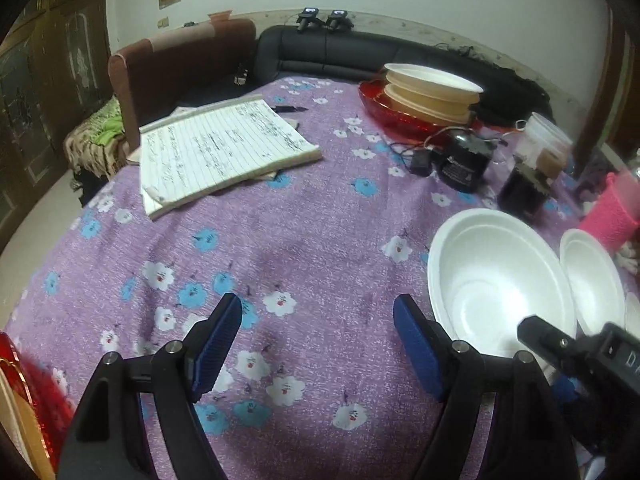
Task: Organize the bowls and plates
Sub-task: 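Move both grippers toward the white foam bowls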
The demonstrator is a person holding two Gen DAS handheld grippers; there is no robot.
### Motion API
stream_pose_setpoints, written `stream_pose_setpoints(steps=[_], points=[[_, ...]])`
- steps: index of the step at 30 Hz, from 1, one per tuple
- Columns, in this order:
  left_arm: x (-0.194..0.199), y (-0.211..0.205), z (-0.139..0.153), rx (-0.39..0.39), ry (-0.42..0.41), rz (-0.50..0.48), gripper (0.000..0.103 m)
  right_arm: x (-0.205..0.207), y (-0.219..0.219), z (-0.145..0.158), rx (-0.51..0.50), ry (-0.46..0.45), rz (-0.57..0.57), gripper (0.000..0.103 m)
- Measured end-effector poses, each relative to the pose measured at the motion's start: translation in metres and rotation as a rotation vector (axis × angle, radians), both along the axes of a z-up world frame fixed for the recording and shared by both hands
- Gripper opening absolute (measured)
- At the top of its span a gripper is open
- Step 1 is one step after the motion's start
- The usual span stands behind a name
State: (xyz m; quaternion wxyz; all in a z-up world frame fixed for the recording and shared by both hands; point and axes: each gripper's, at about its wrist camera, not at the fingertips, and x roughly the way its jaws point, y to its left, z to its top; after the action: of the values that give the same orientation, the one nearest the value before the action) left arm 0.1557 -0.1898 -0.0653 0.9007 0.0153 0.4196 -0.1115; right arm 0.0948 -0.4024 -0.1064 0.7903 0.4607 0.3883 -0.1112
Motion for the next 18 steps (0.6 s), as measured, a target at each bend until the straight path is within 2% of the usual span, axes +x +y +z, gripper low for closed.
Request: stream_pose_setpoints(steps=[6, 12, 16, 18], points=[[-0.002, -0.004, -0.003, 0.003, -0.007, -0.012, 0.078, 0.001, -0.001, -0.005, 0.031, -0.042, -0.015, 0.052], [-0.007, -0.009, -0.003, 0.013, -0.030, -0.035, 0.078, 0.002, -0.001, -0.006, 0.019, -0.062, -0.018, 0.052], [-0.008, -0.016, -0.011, 0.049, -0.015, -0.059, 0.078, 0.001, -0.003, -0.008, 0.005, -0.088, -0.019, 0.051], [-0.008, -0.019, -0.015, 0.074, -0.008, -0.065, 0.078, 0.001, -0.004, -0.009, -0.006, -0.093, -0.025, 0.040]])
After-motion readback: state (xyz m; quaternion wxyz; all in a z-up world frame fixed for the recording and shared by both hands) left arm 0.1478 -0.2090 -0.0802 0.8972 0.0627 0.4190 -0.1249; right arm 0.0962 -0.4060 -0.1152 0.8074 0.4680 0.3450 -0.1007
